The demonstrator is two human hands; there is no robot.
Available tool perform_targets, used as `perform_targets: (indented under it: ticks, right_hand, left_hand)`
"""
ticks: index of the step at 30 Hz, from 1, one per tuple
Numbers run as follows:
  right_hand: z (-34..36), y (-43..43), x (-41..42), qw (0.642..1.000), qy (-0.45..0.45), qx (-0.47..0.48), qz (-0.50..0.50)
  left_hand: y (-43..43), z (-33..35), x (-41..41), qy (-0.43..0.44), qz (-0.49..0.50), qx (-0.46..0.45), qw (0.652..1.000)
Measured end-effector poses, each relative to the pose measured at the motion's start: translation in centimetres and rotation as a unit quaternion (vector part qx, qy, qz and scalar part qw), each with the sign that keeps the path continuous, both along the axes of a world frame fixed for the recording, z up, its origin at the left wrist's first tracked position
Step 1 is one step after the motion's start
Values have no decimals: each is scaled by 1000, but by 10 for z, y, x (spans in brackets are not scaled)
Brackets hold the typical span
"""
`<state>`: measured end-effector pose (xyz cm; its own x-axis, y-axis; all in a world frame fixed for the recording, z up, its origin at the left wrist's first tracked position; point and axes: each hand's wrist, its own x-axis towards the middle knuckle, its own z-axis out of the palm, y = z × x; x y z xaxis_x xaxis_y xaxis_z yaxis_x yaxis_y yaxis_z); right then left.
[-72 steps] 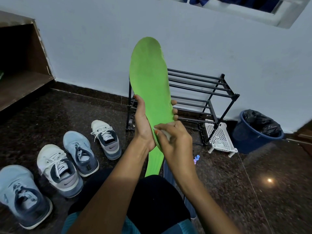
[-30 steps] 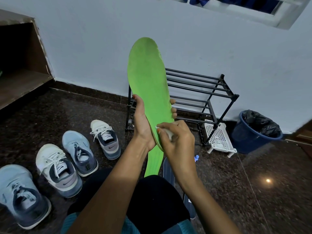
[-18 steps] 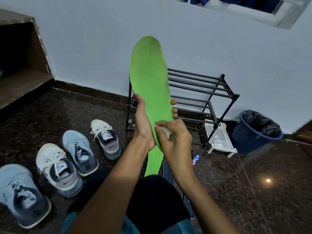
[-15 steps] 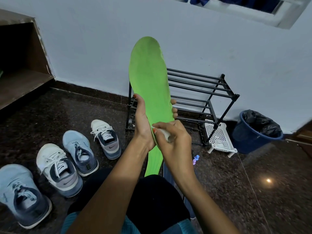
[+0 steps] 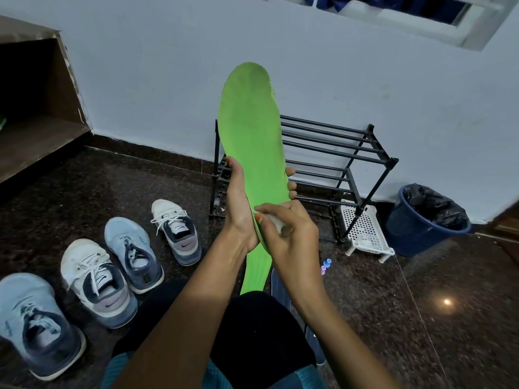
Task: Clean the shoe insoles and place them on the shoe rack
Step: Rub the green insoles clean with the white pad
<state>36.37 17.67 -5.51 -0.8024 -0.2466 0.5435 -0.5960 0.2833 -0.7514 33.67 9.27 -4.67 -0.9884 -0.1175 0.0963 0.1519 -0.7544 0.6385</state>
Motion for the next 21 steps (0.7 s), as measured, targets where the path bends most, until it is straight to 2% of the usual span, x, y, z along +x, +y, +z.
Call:
perform_targets:
  ticks: [3, 9, 12, 17, 21]
  right_hand:
    - [1, 2, -2, 1000, 13, 12, -19]
    - [0, 4, -16, 989, 62, 54, -123]
    - [0, 3, -12, 994, 40, 41, -96]
    - [0, 4, 4, 1000, -28, 11, 5]
    - [0, 5, 5, 1000, 1, 21, -10]
  left_hand:
    - [0, -1, -1, 0, -7, -2, 1000]
    - [1, -3, -2, -4, -2, -27, 1000]
    - [-1, -2, -1, -4, 3, -28, 1000]
    - [-3, 1, 0, 3, 17, -15, 1000]
    - [-1, 3, 2, 7, 8, 1, 1000]
